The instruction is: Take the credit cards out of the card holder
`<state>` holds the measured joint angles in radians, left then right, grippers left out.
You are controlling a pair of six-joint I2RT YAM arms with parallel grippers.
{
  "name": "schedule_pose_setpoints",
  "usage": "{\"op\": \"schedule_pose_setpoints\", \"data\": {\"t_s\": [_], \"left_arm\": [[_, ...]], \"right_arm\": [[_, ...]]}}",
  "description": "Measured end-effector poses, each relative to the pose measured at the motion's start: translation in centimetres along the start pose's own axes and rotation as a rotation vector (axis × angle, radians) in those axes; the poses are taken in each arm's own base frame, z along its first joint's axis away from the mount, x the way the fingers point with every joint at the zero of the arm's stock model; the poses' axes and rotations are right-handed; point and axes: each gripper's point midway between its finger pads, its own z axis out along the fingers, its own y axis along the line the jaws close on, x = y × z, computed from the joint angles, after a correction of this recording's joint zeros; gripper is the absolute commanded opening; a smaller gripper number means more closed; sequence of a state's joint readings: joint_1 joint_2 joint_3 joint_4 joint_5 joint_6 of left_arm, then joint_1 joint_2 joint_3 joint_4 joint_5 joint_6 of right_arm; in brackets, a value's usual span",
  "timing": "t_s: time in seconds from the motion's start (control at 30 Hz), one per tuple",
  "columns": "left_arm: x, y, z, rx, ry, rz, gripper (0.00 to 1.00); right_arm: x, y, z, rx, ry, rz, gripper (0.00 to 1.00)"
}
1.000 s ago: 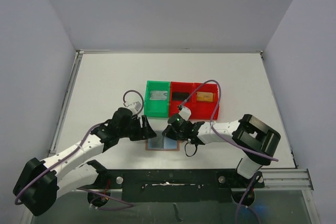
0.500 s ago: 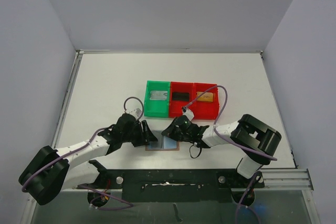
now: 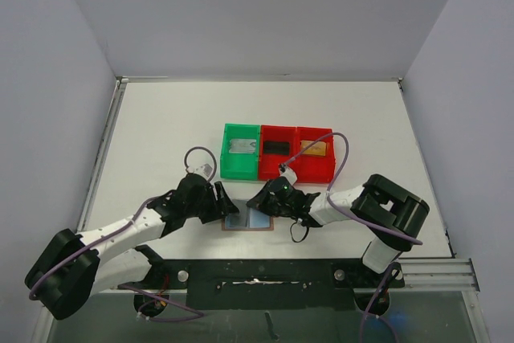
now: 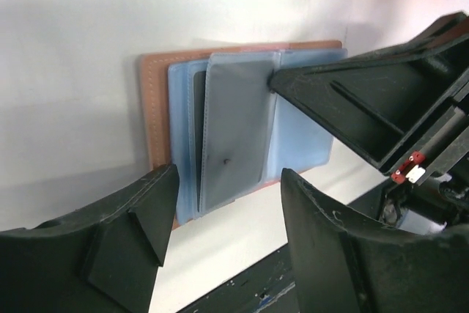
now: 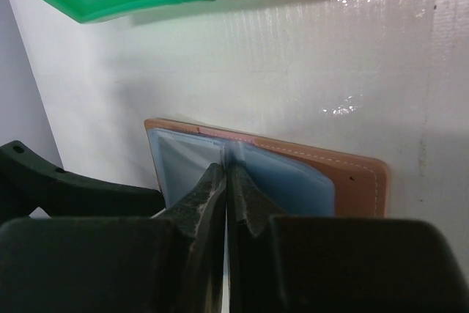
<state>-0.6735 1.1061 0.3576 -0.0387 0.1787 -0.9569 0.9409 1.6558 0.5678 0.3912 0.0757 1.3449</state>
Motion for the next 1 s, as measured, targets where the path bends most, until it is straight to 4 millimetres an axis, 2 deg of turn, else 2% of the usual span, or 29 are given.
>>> {"op": "schedule_pose_setpoints", "data": {"t_s": [0.23, 0.53, 1.0], "left_arm": [[-1.5, -0.2, -0.8, -0.032, -0.07, 0.012, 0.58], [-1.4, -1.4, -0.3, 0.026, -0.049, 0.01, 0.51], [-1.0, -1.6, 0.0, 0.042, -0.023, -0.01, 0.51]], "right_arm": [[0.0, 0.1, 0.1, -0.007, 0.005, 0.007, 0.0], [0.0, 0.0, 0.1, -0.024, 0.011, 0.015, 0.0], [0.1, 0.0, 0.1, -0.039, 0.007, 0.034, 0.0]]}}
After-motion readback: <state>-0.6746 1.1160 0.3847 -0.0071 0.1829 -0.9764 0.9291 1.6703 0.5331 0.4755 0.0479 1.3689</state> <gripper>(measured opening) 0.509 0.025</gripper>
